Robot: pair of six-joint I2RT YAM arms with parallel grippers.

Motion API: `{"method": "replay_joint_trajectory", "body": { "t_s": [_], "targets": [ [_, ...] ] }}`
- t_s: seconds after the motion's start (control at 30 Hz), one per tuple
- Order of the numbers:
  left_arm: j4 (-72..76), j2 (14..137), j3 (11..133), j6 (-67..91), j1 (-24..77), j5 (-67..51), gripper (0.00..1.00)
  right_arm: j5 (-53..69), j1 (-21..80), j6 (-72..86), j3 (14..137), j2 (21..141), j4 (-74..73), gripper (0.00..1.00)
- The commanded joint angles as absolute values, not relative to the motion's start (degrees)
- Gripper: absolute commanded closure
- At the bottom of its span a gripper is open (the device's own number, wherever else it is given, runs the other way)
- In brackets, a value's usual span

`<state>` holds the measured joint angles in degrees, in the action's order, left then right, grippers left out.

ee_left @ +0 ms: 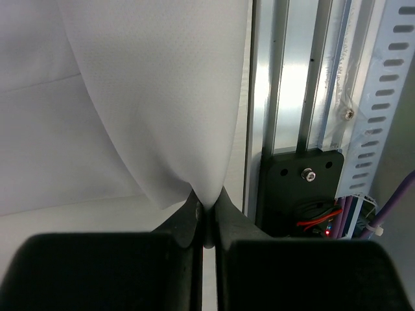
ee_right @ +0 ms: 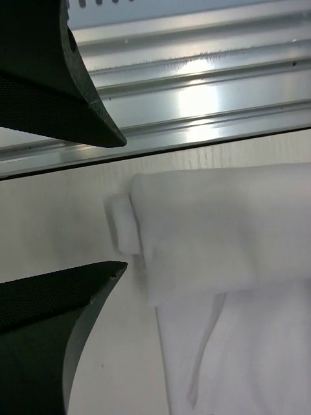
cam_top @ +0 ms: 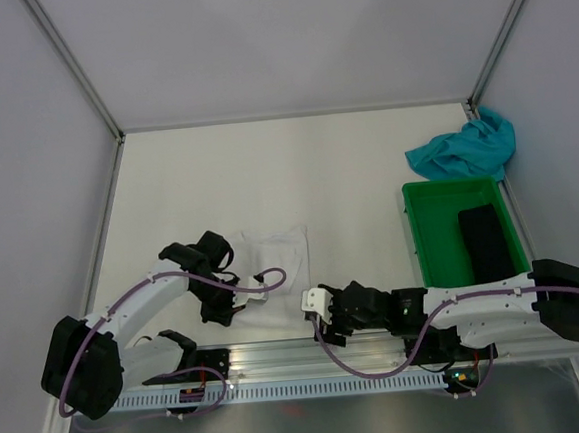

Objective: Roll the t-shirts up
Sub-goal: Roll the tshirt

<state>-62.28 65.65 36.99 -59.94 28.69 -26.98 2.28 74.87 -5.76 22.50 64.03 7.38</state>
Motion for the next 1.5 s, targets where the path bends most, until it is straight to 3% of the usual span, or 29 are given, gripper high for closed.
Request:
{"method": "replay_joint_trajectory", "body": {
  "t_s": [0.0, 0.3, 0.37, 0.53, 0.63, 0.8, 1.0, 1.37, 1.47],
  "targets": [
    [-62.5, 66.0, 39.4, -61.5, 28.5, -28.8, 0.98, -15.9, 80.6, -11.7, 22.5, 66.3, 14.0, 0.24],
    [-62.2, 66.4, 39.4, -61.4, 28.4, -29.3, 0.98, -23.6, 87.3, -15.4, 27.8, 78.6, 13.0, 0.23],
    [-62.3, 66.3, 39.4, -61.5, 28.5, -29.1, 0.98, -23.7, 87.4, -14.9, 27.9, 80.5, 13.8, 0.27],
    [-62.9, 66.0, 39.6, -61.6, 28.3, -29.8, 0.98, -21.5, 86.9, -12.5, 31.4, 83.4, 10.5, 0.73],
    [-65.3, 65.7, 40.3, -63.4, 27.2, -31.2, 0.98, -16.4, 85.6, -10.9, 32.3, 80.9, 6.8, 0.84],
    [-68.5, 67.8, 42.4, -67.0, 23.7, -32.3, 0.98, 9.5, 77.5, -6.3, 31.3, 74.3, 3.3, 0.94],
    [-69.8, 72.3, 43.9, -68.7, 21.1, -33.7, 0.97, 34.9, 64.9, -2.5, 29.4, 72.6, 4.8, 0.94],
    [-67.9, 81.8, 49.2, -68.2, 17.1, -35.3, 0.80, 48.8, 49.7, -0.2, 32.4, 82.8, 7.5, 0.94],
    [-65.8, 84.1, 49.6, -66.1, 17.1, -35.3, 0.80, 48.7, 48.4, -0.6, 33.0, 83.9, 6.6, 0.83]
  ]
}}
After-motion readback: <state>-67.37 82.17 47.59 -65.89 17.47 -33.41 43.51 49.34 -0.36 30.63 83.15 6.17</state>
